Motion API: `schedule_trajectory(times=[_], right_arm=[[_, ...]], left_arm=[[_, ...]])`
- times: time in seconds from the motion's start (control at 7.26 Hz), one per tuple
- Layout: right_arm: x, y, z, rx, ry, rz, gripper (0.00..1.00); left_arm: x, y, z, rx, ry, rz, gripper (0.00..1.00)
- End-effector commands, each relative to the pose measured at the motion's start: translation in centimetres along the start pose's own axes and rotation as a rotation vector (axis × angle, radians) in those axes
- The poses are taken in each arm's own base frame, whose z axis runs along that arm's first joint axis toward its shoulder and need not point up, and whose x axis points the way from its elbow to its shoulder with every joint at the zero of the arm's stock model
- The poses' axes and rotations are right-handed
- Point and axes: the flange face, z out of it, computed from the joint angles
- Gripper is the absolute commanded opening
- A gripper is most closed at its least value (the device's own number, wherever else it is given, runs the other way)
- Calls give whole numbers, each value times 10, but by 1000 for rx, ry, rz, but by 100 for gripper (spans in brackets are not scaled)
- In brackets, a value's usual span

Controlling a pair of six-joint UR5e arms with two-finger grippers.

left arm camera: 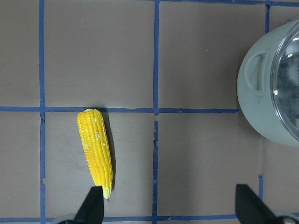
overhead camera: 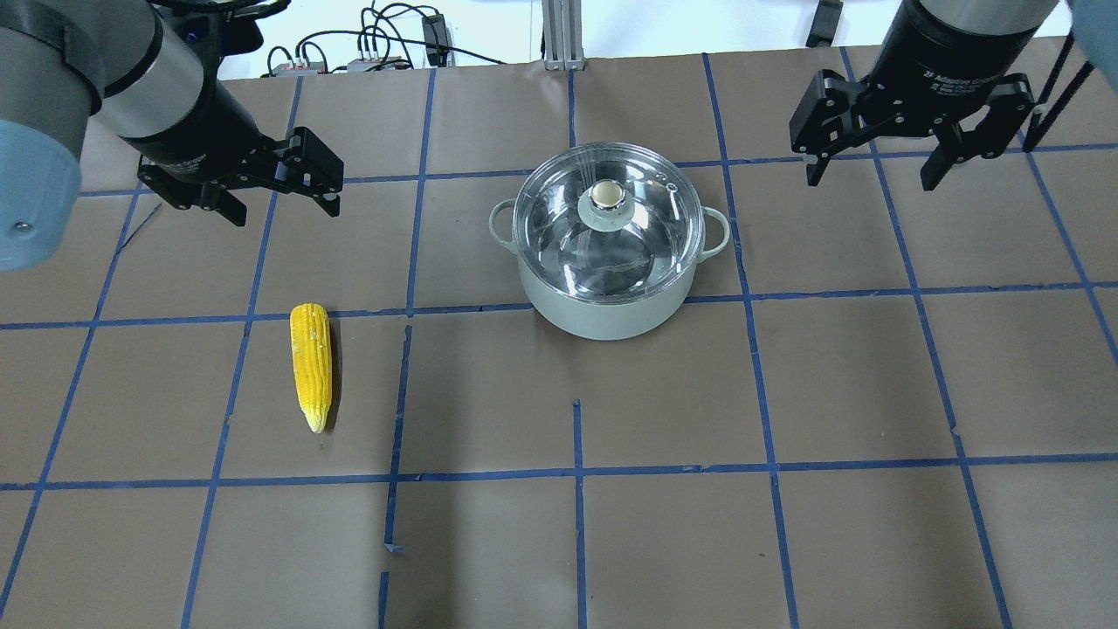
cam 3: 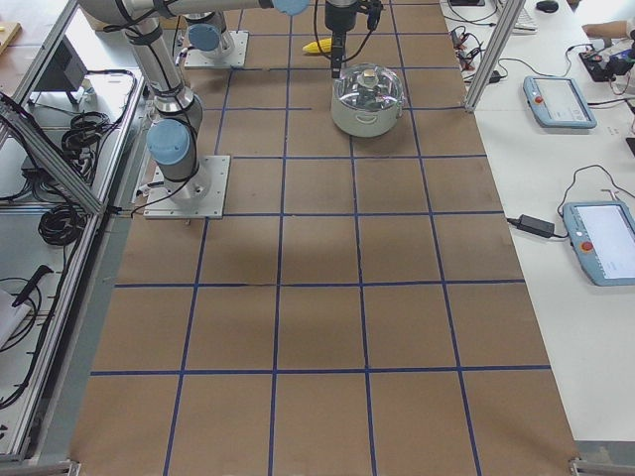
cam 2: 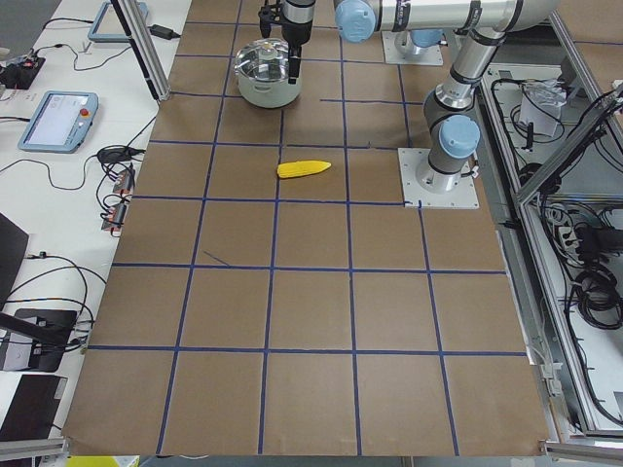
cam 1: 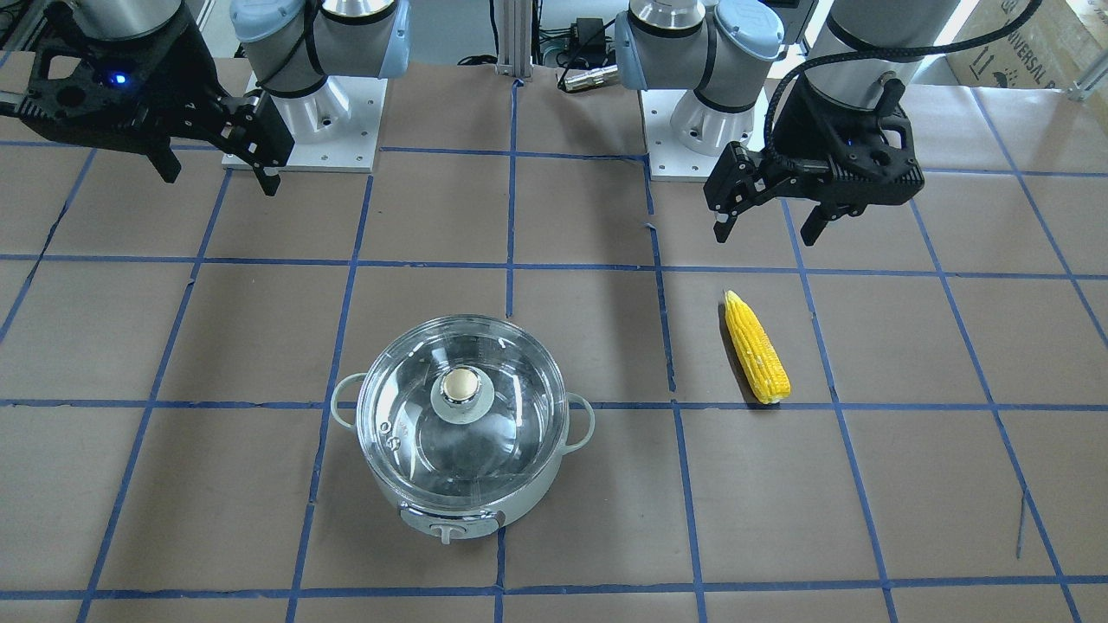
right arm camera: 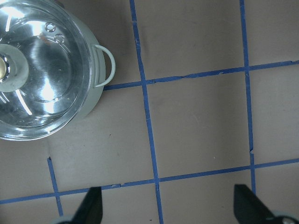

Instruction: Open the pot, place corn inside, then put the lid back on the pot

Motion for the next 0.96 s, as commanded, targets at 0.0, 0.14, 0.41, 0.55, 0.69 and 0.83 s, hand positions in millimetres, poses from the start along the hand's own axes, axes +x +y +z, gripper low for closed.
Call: schedule_trajectory(times=[0.0,0.14,0.41,0.55,0.69,0.83], right_arm=[[0,6,-6,11,-4,-4,100],[0,6,-6,12,-3,-4,100],[-7,5,-8,34,1,1,100],[-9,-3,-2,32,-1,-19,100],[-20,-8,8,13,-11,-62,100],[-48,-25,30,9,-14,-114,100]], left_arm=[[-1,-4,0,-2,2,4,100],[-1,-3,-3,3,-1,2,100],[-1,-3,-6,3,-1,2,100],[0,-2,-10,10,-1,-8,100],[0,-1,-13,13,-1,-11,100],[0,-1,-12,12,-1,-11,100]])
